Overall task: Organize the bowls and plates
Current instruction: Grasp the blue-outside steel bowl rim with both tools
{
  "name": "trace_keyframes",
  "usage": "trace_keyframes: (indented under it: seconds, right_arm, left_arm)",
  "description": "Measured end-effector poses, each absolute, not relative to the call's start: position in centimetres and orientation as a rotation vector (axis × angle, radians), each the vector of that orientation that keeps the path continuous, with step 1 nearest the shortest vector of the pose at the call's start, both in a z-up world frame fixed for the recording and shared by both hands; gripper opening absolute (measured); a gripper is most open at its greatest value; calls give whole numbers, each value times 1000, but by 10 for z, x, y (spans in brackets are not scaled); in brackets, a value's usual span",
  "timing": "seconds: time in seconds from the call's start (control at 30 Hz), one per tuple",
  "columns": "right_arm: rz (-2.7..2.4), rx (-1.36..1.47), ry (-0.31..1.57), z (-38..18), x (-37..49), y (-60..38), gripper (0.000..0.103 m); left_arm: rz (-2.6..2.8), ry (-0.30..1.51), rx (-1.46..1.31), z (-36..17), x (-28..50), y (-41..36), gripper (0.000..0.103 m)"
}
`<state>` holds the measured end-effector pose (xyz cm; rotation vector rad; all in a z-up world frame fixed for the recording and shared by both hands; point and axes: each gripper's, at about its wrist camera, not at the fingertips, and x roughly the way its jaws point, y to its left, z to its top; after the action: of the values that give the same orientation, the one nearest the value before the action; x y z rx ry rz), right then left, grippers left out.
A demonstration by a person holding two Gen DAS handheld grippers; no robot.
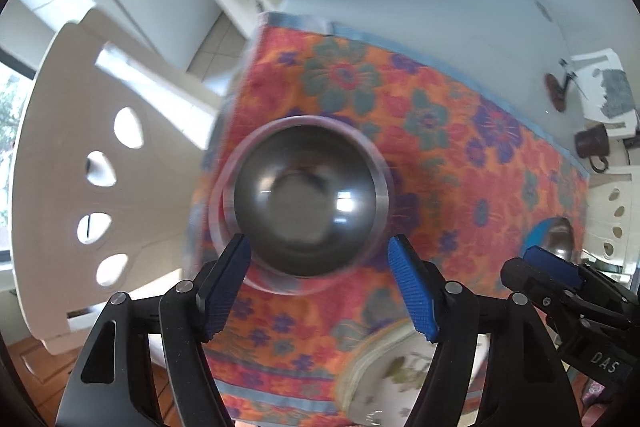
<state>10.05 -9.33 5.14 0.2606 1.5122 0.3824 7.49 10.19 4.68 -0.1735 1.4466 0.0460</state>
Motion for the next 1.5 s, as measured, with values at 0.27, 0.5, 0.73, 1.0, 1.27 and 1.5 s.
trace_keyframes:
  seconds: [0.27, 0.5, 0.73, 1.0, 1.27, 1.5]
  right_arm:
    - [279, 333, 1483, 61, 95, -201, 53]
    - [142, 436, 1482, 47, 86, -307, 53]
    - [19, 549, 1528, 5, 70, -376, 53]
    - [9, 663, 1559, -44, 60, -396, 53]
    - [43, 719, 1601, -78, 59, -389, 53]
    - [51, 708, 1603, -87, 60, -384, 48]
  left_arm:
    - [-54, 1440, -118, 51, 69, 4, 70]
    - [-164, 1447, -74, 40, 69, -79, 70]
    - [-250, 1481, -50, 11, 64, -137, 70]
    - [-327, 1546, -22, -30, 80, -182, 69]
    - [-350, 1589, -8, -62, 93, -204, 54]
    - [-406, 1621, -63, -82, 98, -215, 34]
